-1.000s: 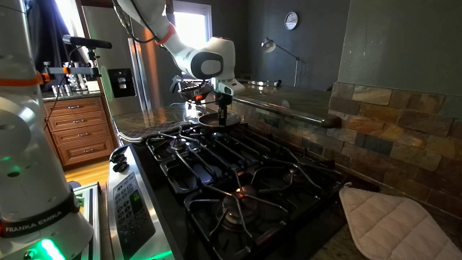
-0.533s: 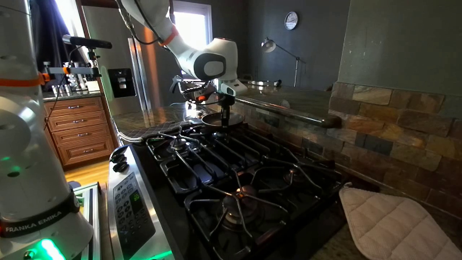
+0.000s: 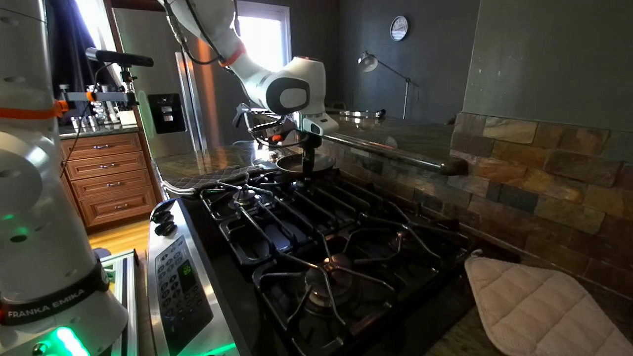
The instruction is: Move the pan to the top right corner
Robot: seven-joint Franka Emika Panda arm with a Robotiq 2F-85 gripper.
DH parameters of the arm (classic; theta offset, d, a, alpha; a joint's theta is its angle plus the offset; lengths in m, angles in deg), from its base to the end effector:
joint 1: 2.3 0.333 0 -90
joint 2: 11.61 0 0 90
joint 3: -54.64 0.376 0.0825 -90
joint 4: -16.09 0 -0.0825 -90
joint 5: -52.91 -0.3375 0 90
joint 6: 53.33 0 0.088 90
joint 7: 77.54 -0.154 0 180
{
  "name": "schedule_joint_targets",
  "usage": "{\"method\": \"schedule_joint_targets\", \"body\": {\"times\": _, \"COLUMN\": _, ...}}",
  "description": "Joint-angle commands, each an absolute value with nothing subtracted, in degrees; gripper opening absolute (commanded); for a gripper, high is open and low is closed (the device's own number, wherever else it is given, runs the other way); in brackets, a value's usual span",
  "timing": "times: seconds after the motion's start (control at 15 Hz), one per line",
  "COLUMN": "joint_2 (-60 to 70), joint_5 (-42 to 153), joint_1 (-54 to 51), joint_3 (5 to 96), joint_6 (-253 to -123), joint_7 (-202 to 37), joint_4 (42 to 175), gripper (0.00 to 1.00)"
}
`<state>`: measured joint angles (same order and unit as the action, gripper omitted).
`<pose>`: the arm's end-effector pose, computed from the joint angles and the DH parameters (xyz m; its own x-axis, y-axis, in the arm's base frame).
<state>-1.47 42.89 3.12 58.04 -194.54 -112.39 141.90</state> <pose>0.5364 0.0874 0.3586 0.8328 -0.5535 -0.0075 -0.5478 -0.8222 -0.1548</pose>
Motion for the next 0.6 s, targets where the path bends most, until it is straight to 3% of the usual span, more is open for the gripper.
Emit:
{"method": "schedule_joint_targets", "body": {"times": 0.0, "joint_2": -5.2, "joint_5": 41.6, "joint_1": 4.0, "joint_3": 58.3, "joint_6": -197.3, "joint_7": -112.7, "joint_4": 144.6, "gripper": 1.0}}
{"method": "schedule_joint_targets", "body": {"times": 0.53, "joint_2": -15.3, "joint_5": 45.6, "joint_1": 4.6, "joint_3": 59.5, "joint_6": -194.6, "joint_7": -118.9, "joint_4": 147.5, "gripper": 1.0}}
